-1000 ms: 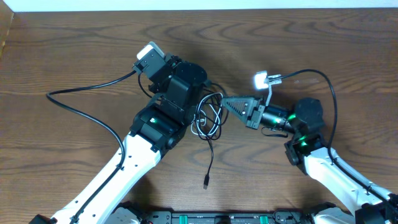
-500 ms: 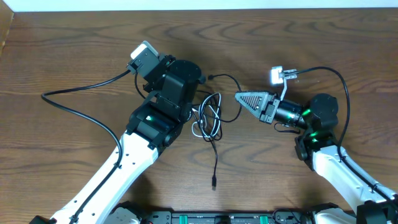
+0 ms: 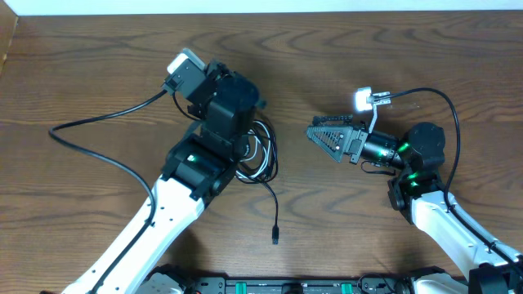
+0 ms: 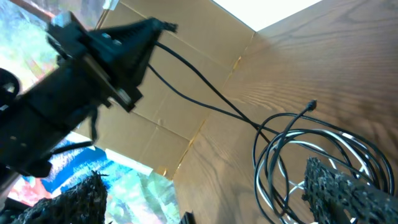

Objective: Untangle cables

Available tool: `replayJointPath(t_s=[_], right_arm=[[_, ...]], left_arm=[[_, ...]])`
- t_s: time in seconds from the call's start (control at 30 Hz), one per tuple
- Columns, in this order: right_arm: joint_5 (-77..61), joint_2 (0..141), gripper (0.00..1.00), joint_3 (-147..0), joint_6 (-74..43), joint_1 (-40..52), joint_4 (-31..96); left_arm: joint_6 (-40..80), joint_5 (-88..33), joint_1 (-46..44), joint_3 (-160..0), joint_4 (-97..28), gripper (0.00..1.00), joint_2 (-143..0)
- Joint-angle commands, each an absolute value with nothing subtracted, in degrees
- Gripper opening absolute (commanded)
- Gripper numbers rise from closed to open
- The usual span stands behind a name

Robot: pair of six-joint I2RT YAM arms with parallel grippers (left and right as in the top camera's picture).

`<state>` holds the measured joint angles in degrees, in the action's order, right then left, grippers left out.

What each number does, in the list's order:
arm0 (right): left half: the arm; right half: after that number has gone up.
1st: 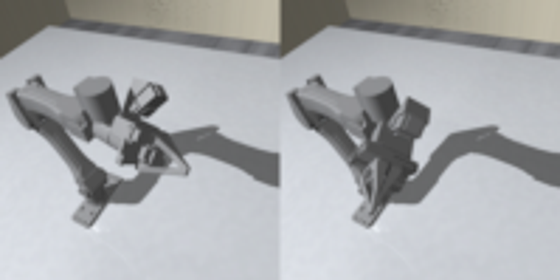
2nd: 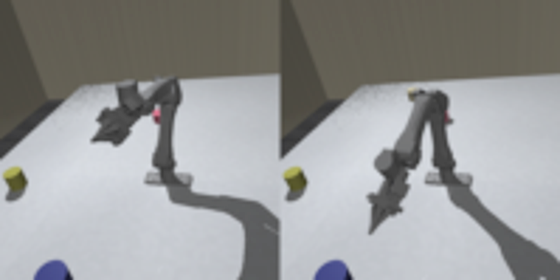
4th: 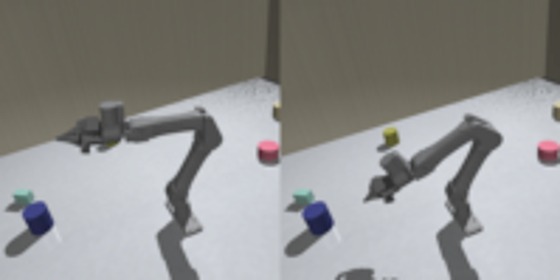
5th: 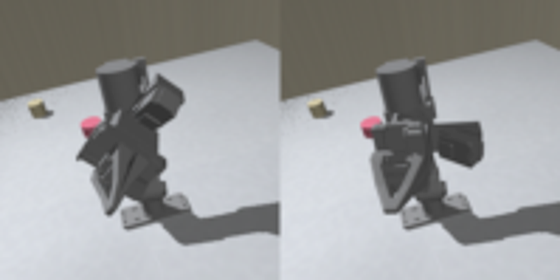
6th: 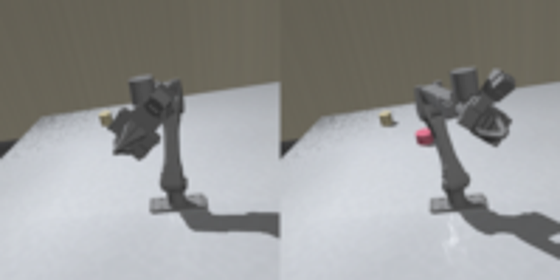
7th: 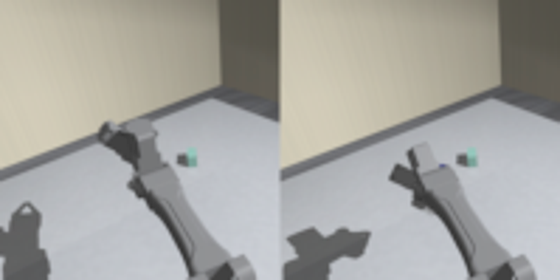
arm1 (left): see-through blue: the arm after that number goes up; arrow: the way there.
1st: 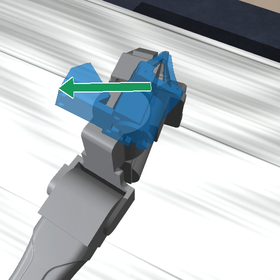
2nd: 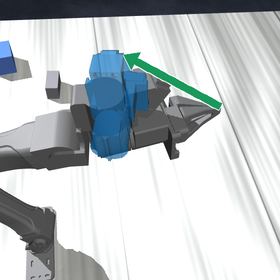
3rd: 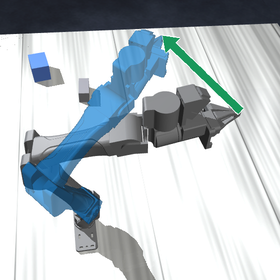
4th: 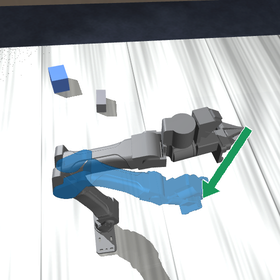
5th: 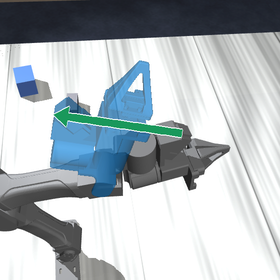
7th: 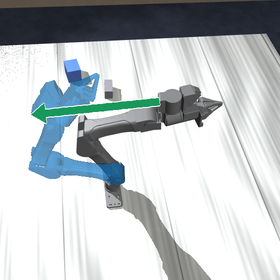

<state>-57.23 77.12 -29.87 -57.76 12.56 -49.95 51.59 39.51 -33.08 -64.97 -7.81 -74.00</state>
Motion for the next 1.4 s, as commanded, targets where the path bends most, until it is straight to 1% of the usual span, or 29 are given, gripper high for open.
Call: replayJointPath(t_s=[0.0,0.33,0.53,0.77,1.0,1.17,1.37], right_arm=[[-57.6,77.3,0.99,-30.7,-55.0,12.3,-49.8],[-56.9,77.3,0.99,-30.7,-50.5,12.3,-43.3],[-56.3,77.3,0.99,-30.7,-47.9,12.3,-41.0],[-49.4,77.3,0.99,-30.7,-47.2,12.5,-29.5],[-49.4,77.3,0.99,-30.7,-46.6,12.9,-29.3],[-47.9,77.3,0.99,-30.7,-46.6,16.3,-29.3],[-39.8,77.3,0.99,-30.7,-46.6,23.4,-29.3]], left_arm=[[51.0,37.0,-32.8,-66.6,-5.6,0.08,-70.7],[51.0,32.1,-32.8,-66.6,-1.8,0.08,-66.5],[51.0,32.1,-32.8,-66.6,-2.1,0.08,-65.9],[51.1,32.1,-32.8,-66.6,-6.2,0.08,-67.0],[52.2,31.4,-32.9,-66.6,-6.8,0.08,-69.5],[53.8,30.4,-32.9,-66.6,-6.6,0.08,-70.3],[54.3,30.3,-32.9,-66.6,-6.5,0.08,-70.3]])
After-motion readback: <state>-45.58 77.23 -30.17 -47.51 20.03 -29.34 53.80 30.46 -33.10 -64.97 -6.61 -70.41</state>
